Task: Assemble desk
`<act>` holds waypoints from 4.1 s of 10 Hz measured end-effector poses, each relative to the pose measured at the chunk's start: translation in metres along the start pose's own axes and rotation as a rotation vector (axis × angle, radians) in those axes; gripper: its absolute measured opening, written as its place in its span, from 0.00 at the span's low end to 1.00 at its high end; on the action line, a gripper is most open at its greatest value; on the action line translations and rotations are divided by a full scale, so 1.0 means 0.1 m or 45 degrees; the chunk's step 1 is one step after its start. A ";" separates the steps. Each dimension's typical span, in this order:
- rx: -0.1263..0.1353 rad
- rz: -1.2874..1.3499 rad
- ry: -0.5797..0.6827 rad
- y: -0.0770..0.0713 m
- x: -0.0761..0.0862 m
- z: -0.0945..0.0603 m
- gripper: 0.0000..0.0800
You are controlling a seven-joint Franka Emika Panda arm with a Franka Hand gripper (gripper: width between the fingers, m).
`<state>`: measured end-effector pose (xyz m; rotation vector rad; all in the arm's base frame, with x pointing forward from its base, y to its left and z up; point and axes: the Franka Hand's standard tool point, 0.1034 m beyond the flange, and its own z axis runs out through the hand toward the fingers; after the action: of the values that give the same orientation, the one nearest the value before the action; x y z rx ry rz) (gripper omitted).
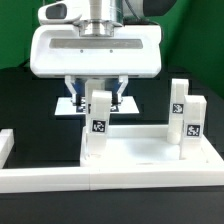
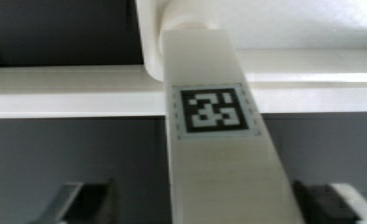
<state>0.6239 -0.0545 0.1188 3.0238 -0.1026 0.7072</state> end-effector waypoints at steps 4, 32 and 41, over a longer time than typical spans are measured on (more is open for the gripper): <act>0.000 0.000 0.000 0.00 0.00 0.00 0.81; -0.093 1.614 -0.573 0.18 0.15 0.03 0.36; -0.079 1.466 -0.612 -0.03 0.10 0.10 0.80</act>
Offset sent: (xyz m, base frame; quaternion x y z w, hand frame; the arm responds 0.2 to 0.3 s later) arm 0.0000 0.0000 0.0000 0.0000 0.0000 0.0000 1.0000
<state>0.6371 -0.0523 0.1145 2.7385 -1.8707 -0.0865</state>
